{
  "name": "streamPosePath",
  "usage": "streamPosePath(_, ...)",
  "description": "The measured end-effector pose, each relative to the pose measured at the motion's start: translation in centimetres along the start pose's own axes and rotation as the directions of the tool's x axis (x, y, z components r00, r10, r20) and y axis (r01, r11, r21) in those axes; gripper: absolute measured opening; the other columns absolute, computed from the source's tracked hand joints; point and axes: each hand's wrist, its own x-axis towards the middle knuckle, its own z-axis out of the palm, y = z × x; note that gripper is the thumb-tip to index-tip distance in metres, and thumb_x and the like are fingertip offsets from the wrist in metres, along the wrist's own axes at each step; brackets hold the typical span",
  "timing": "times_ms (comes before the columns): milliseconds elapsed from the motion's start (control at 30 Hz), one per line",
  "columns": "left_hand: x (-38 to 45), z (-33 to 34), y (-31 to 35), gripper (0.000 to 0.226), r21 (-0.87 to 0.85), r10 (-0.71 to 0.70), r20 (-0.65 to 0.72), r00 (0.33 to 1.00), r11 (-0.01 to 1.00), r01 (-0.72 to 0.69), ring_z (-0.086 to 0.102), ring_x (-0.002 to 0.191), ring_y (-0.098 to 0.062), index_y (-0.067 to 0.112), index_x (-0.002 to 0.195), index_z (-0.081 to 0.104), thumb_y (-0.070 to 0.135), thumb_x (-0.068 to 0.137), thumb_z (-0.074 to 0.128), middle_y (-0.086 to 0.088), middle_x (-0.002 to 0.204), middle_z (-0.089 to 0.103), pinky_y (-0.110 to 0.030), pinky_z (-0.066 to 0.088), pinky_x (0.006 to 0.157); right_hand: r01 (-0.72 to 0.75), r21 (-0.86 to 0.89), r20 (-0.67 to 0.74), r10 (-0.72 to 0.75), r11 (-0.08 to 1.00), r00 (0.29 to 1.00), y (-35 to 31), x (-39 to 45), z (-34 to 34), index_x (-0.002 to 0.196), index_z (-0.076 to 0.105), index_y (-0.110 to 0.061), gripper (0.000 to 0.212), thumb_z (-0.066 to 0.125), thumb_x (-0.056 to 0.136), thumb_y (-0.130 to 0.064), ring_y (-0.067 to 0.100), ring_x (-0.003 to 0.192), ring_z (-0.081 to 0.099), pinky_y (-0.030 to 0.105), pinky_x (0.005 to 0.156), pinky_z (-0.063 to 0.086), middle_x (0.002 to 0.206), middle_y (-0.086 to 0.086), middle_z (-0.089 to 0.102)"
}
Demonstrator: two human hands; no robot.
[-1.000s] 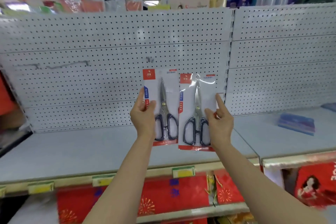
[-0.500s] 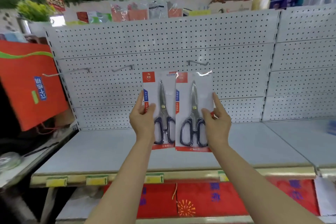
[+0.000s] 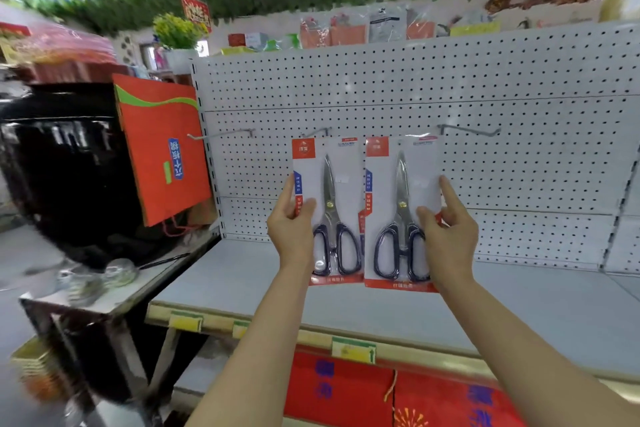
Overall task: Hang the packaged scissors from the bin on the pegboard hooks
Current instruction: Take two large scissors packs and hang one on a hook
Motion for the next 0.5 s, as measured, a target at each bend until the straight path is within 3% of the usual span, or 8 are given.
streamPosePath(100, 1.3, -0.7, 0.3, 0.057, -0.005, 0.016, -0.021, 1.000, 1.000, -0.016, 0.049, 0.073, -0.003, 0.033, 0.134, 0.059, -0.002, 0.089, 0.065, 0.014, 0.079, 0.049, -0.014, 0.042, 0.081, 0.009, 0.004, 0.024, -0.009, 1.000, 1.000, -0.1, 0.0, 1.0, 0.139, 0.051, -0.037, 0.059, 0.063, 0.088, -0.009, 0.016, 0.065, 0.041, 0.027, 0.069, 0.043, 0.070, 0.011, 0.043)
streamPosePath(133, 1.8, -0.9, 0.4, 0.056, -0.001, 0.022, -0.032, 0.999, 1.000, -0.022, 0.053, 0.067, 0.001, 0.028, 0.136, 0.058, -0.004, 0.090, 0.064, 0.009, 0.063, 0.064, -0.010, 0.041, 0.078, 0.019, 0.005, 0.025, -0.019, 1.000, 1.000, -0.3, 0.1, 1.4, 0.139, 0.051, -0.036, 0.059, 0.063, 0.088, -0.008, 0.015, 0.064, 0.041, 0.026, 0.069, 0.043, 0.070, 0.011, 0.043)
streamPosePath(167, 2.4, -1.0, 0.4, 0.056, 0.004, 0.029, -0.035, 0.999, 1.000, -0.029, 0.052, 0.062, 0.004, 0.025, 0.137, 0.056, -0.005, 0.090, 0.063, -0.003, 0.074, 0.072, -0.005, 0.039, 0.075, 0.028, 0.005, 0.023, -0.028, 1.000, 0.999, -0.4, 0.1, 1.8, 0.139, 0.051, -0.034, 0.059, 0.063, 0.088, -0.008, 0.014, 0.062, 0.041, 0.022, 0.068, 0.043, 0.069, 0.011, 0.043)
streamPosePath(200, 2.9, -1.1, 0.4, 0.056, 0.013, 0.034, -0.036, 0.999, 0.999, -0.034, 0.042, 0.054, 0.001, 0.023, 0.138, 0.056, -0.005, 0.090, 0.063, 0.008, 0.047, 0.051, -0.003, 0.037, 0.070, 0.035, 0.003, 0.021, -0.035, 0.999, 0.999, -0.5, 0.3, 2.2, 0.140, 0.051, -0.033, 0.059, 0.063, 0.088, -0.007, 0.010, 0.060, 0.041, 0.016, 0.067, 0.043, 0.068, 0.011, 0.043)
streamPosePath(267, 4.1, -1.3, 0.1, 0.057, 0.027, 0.047, -0.032, 0.998, 0.999, -0.046, 0.023, 0.058, -0.009, 0.025, 0.138, 0.056, -0.004, 0.090, 0.063, 0.014, 0.055, 0.023, -0.005, 0.033, 0.064, 0.046, -0.013, 0.014, -0.046, 0.999, 0.999, -0.4, 0.6, 3.1, 0.140, 0.051, -0.030, 0.058, 0.063, 0.088, -0.006, 0.003, 0.055, 0.042, 0.006, 0.065, 0.042, 0.066, 0.008, 0.043)
streamPosePath(333, 5.3, -1.4, -0.2, 0.058, 0.046, 0.047, -0.025, 0.999, 0.998, -0.046, 0.022, 0.064, -0.012, 0.028, 0.137, 0.056, -0.003, 0.089, 0.065, 0.008, 0.066, 0.023, -0.007, 0.034, 0.064, 0.044, -0.019, 0.009, -0.044, 0.999, 0.999, -0.4, 0.7, 4.1, 0.140, 0.051, -0.029, 0.059, 0.063, 0.088, -0.005, 0.003, 0.053, 0.041, 0.004, 0.063, 0.041, 0.063, 0.007, 0.039)
streamPosePath(500, 7.4, -1.5, -1.5, 0.057, 0.037, 0.013, -0.018, 1.000, 0.999, -0.012, 0.022, 0.059, -0.011, 0.028, 0.137, 0.056, -0.002, 0.089, 0.065, 0.014, 0.057, 0.017, -0.008, 0.034, 0.076, 0.042, -0.022, 0.004, -0.042, 0.999, 0.999, -0.2, 1.0, 6.2, 0.140, 0.050, -0.031, 0.059, 0.063, 0.088, -0.005, 0.005, 0.053, 0.037, 0.004, 0.060, 0.040, 0.065, 0.010, 0.038)
